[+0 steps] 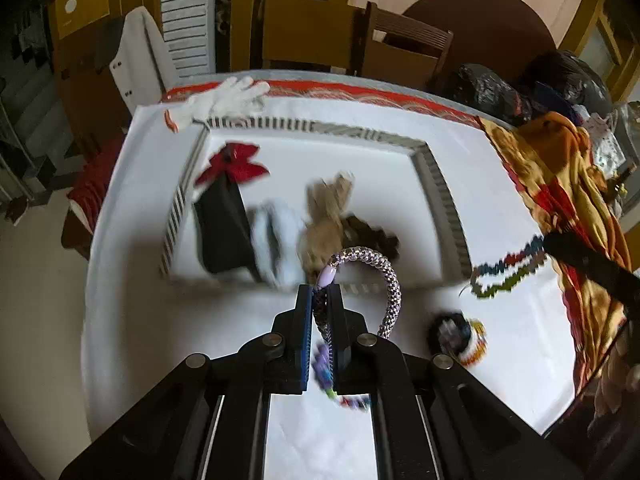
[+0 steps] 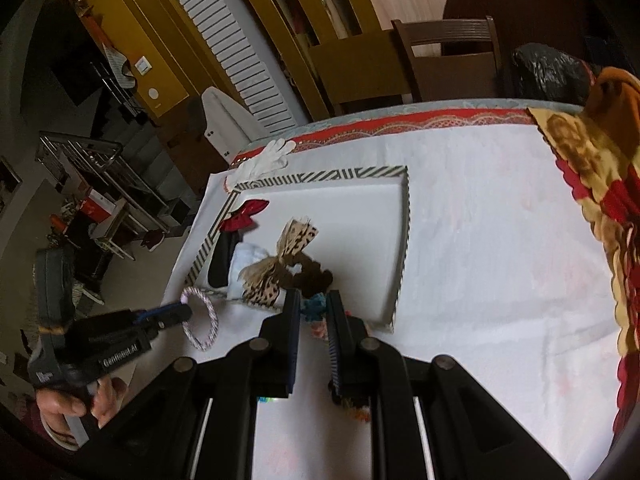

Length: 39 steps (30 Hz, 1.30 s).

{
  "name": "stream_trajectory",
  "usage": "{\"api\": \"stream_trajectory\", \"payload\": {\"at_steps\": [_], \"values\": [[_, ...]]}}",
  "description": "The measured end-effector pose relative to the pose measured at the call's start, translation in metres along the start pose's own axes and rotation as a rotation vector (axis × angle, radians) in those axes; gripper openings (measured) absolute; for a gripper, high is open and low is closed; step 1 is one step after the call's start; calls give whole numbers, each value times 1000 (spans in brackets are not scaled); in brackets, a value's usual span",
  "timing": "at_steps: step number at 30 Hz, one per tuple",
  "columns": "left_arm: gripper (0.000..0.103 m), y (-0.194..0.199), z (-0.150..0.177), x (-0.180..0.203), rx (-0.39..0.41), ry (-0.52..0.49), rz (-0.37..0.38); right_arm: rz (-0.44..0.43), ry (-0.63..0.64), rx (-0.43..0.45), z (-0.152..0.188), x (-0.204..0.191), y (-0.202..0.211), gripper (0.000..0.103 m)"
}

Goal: Organize jewelry
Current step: 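Carry both bracelets into the striped tray and open both grippers, then withdraw both grippers from the tray back over the remaining bracelets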

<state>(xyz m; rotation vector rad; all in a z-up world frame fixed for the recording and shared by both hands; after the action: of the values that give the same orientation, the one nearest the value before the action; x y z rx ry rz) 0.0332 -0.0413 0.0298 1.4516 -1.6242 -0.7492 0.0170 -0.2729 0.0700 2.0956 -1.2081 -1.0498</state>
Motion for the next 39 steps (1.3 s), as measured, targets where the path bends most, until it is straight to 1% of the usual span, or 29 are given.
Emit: {"api": "stream_trajectory", "payload": {"at_steps": [6,10,15,19,23,27,30,31,32,33,34,35,37,39], "values": [[0,-28,-44,-16,-7,2,-27,28,-2,-14,-27,-1,-33,13],[0,-56,-67,-25,-37,15,-25,45,-3,-29,-42,-3,-60,13],[0,-90,-86,-30,-70,27,-35,57,-17,-60,-61,-4,-98,13],[0,-120,-93,-39,-113,59,-47,69,-31,-82,-73,0,-128,13],[0,-138,-92,-41,-140,65,-49,98,-61,-125,-71,14,-151,13],[0,-147,-90,-40,-151,61,-59,144,-103,-202,-51,40,-170,13],[0,-150,-89,-38,-147,63,-59,161,-113,-220,-41,48,-178,13],[4,-151,-88,-38,-149,65,-58,165,-114,-219,-39,48,-179,14],[11,-151,-89,-39,-149,70,-53,172,-115,-218,-38,48,-179,16],[16,-150,-88,-40,-144,79,-44,176,-114,-219,-38,49,-179,19],[22,-148,-89,-40,-138,85,-38,179,-107,-220,-37,47,-178,27],[24,-145,-89,-41,-126,93,-31,181,-98,-214,-36,45,-176,34],[25,-137,-89,-42,-108,98,-28,183,-83,-199,-36,40,-171,37],[26,-128,-88,-40,-87,91,-42,175,-74,-189,-34,35,-164,37]]}}
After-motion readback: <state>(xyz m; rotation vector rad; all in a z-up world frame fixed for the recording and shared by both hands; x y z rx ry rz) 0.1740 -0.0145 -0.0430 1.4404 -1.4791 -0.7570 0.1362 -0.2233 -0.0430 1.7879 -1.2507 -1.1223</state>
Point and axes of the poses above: each gripper's, at about its wrist camera, not at the fingertips, and y roughly against the way its jaws point, x to its right, z to its underside, the point moved 2 cm from there along -y, roughly the way its jaws point
